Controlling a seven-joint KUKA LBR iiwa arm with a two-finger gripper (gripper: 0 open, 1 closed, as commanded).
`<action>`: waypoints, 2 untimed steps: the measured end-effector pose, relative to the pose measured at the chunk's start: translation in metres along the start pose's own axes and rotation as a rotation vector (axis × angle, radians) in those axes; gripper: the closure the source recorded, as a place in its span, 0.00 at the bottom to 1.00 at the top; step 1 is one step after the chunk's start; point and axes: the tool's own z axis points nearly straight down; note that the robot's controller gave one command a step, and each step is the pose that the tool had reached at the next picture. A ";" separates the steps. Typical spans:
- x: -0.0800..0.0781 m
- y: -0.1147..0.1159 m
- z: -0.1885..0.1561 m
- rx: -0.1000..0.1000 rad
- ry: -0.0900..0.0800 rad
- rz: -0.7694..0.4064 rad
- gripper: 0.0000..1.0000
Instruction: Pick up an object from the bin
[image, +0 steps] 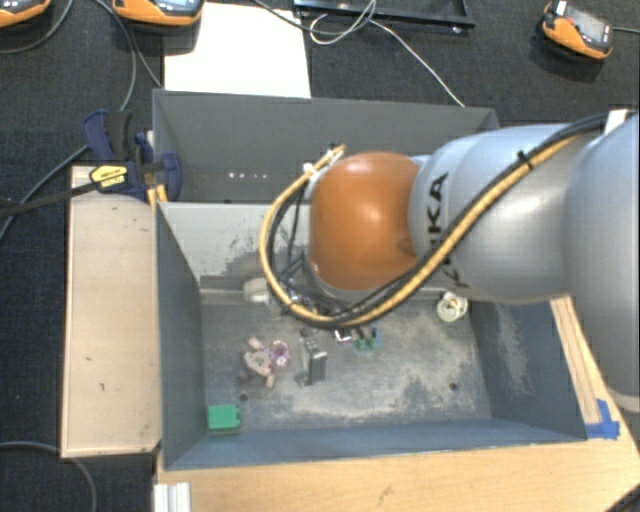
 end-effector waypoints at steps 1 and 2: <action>-0.009 -0.003 0.044 -0.001 0.010 -0.167 0.00; -0.011 0.014 0.093 -0.002 -0.001 -0.197 0.00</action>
Offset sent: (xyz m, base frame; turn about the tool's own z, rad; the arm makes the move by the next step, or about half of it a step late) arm 0.0070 0.0166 -0.0928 -0.1973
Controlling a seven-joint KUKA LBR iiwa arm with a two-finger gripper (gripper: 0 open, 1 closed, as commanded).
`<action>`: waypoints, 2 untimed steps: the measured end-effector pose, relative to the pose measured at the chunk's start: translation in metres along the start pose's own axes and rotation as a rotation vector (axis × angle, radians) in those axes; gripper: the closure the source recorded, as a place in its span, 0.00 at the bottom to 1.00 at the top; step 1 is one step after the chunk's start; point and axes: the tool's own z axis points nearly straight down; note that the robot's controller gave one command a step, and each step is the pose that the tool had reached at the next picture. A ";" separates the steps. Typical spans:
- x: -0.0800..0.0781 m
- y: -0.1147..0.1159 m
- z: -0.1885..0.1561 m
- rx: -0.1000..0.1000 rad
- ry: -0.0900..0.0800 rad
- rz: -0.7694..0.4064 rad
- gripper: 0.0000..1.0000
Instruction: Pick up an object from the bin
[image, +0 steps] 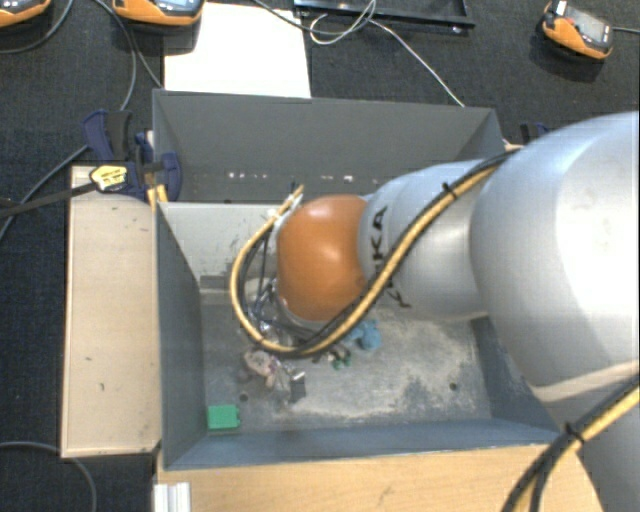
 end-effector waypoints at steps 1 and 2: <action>0.000 -0.006 -0.001 -0.002 0.006 -0.196 1.00; 0.000 -0.006 -0.001 -0.002 0.006 -0.195 1.00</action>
Offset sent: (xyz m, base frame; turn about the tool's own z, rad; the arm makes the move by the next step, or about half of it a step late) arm 0.0000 0.0000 0.0000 0.0000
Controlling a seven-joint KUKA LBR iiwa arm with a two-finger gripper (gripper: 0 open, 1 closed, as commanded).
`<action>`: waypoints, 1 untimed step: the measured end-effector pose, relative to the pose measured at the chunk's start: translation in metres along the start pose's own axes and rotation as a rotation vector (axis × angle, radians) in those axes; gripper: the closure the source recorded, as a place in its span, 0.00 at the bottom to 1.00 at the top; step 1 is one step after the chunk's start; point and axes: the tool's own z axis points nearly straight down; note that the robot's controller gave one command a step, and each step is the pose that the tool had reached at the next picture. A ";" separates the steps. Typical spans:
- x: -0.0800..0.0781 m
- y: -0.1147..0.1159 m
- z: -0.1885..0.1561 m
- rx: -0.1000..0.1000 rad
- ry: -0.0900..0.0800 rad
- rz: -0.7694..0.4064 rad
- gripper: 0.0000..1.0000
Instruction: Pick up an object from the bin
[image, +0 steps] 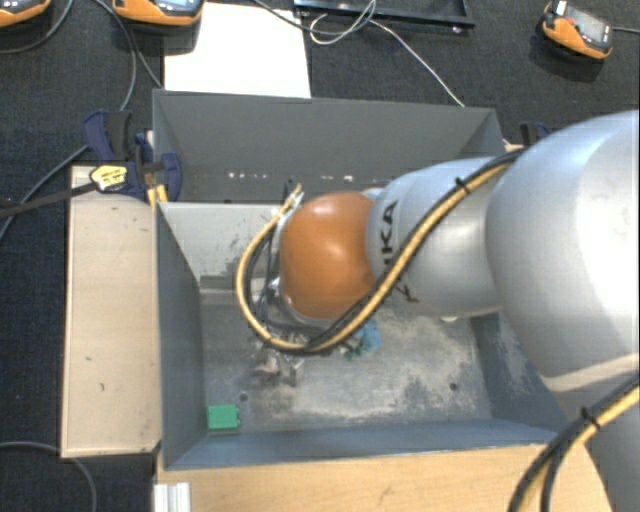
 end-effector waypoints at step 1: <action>0.001 0.000 -0.002 -0.001 0.001 0.001 1.00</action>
Offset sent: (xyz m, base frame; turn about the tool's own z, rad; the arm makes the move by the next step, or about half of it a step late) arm 0.0000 -0.0002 0.1222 0.0000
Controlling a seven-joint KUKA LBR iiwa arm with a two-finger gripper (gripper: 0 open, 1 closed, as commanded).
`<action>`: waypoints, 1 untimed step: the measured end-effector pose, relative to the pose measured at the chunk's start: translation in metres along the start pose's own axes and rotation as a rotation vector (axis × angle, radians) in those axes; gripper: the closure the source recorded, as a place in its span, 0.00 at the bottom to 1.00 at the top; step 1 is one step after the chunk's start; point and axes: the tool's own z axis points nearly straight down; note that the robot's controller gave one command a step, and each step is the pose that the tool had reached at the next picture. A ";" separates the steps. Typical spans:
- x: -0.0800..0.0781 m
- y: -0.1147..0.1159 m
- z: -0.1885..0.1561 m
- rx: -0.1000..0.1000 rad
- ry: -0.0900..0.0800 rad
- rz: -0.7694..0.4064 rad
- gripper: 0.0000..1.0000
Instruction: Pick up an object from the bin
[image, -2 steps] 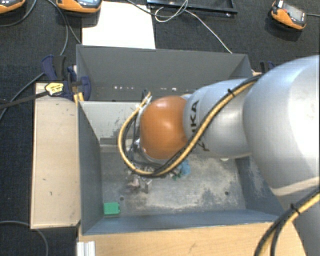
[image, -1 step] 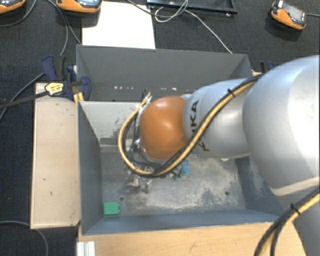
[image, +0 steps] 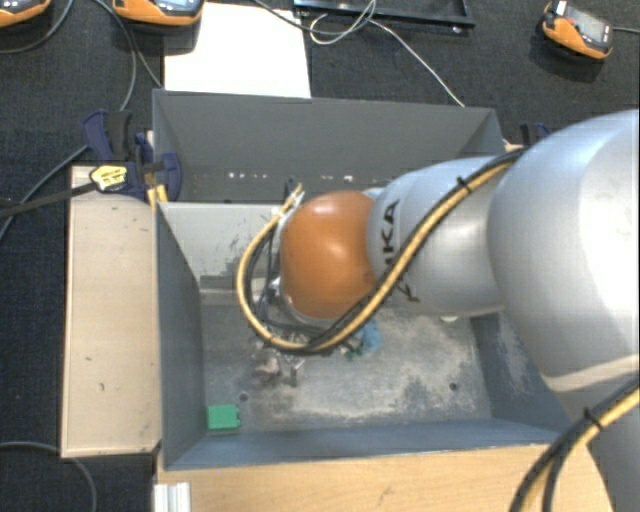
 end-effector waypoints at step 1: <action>0.002 0.001 -0.013 -0.002 0.007 0.000 1.00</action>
Offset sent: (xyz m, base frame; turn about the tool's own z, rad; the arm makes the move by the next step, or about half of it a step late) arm 0.0001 0.0000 0.0453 0.0000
